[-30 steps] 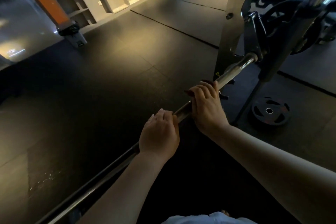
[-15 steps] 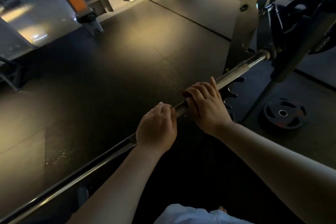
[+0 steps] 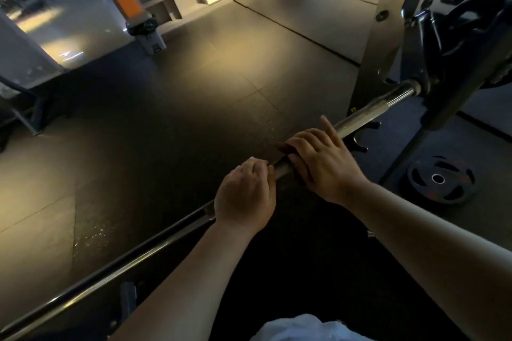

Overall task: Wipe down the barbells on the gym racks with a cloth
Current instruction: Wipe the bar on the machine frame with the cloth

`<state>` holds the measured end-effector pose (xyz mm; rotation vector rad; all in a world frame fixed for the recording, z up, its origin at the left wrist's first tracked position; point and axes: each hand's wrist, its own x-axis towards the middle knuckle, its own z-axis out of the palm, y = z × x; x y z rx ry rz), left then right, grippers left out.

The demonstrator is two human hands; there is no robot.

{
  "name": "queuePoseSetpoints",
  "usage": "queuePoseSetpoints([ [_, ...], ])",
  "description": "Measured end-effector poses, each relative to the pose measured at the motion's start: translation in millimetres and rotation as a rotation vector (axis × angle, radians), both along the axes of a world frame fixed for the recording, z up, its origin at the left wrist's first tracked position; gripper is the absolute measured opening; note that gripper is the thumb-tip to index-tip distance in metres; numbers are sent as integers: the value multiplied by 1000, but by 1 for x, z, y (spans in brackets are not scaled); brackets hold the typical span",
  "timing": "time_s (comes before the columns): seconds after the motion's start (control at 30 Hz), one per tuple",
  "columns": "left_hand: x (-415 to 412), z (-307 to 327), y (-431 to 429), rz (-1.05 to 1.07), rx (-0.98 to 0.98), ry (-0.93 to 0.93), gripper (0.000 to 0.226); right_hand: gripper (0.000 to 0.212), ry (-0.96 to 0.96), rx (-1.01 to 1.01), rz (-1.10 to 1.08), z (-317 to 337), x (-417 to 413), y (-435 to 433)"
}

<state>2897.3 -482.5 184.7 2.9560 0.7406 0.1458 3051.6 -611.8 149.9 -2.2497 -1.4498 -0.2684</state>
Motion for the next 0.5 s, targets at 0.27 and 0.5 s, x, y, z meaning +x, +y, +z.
queuePoseSetpoints([
  [0.27,2,-2,0,-26,-19,14,30,43,205,85,-160,3,-37,22],
  [0.5,2,-2,0,-56,-1,-15,42,37,161,53,-241,8,-2,5],
])
